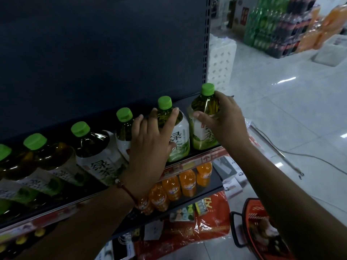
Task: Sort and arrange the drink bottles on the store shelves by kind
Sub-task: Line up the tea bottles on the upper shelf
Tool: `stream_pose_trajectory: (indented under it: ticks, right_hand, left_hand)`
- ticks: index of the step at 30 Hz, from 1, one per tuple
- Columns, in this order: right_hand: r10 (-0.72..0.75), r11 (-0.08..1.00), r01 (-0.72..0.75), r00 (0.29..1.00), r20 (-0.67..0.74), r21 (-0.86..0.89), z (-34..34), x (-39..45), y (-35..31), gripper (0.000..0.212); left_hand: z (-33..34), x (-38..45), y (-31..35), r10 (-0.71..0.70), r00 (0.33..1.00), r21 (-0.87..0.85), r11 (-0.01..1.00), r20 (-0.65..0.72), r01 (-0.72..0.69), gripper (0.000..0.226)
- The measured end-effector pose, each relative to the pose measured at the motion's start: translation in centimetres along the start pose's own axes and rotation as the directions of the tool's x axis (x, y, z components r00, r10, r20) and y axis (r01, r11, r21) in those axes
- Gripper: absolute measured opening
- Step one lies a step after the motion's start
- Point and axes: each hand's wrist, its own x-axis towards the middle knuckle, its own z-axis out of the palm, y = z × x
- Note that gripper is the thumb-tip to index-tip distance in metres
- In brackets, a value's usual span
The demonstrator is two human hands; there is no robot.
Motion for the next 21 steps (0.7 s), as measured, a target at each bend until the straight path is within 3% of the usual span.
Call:
stream_pose_trajectory:
  ticks: [12,17,21]
  right_hand:
    - [0.0,0.999,0.0,1.0,-0.012,0.046,1.4,-2.3,-1.2,0.076]
    - [0.041,0.974,-0.011,0.991,0.126,-0.224,-0.2,-4.6,-2.4,0.089]
    - [-0.142,0.827,0.243,0.963,0.23,-0.507,-1.6,-10.2,-1.8,0.076]
  left_hand:
    - [0.3,-0.6,0.7,-0.015,1.0,0.004,1.0,-0.016,0.015,0.091]
    - [-1.3,-3.2,1.6,0.047,0.994,-0.204,0.977,-0.102,-0.067,0.076]
    - [0.0,-8.3,1.8,0.129,0.983,-0.31,0.937,-0.127,-0.163,0.061]
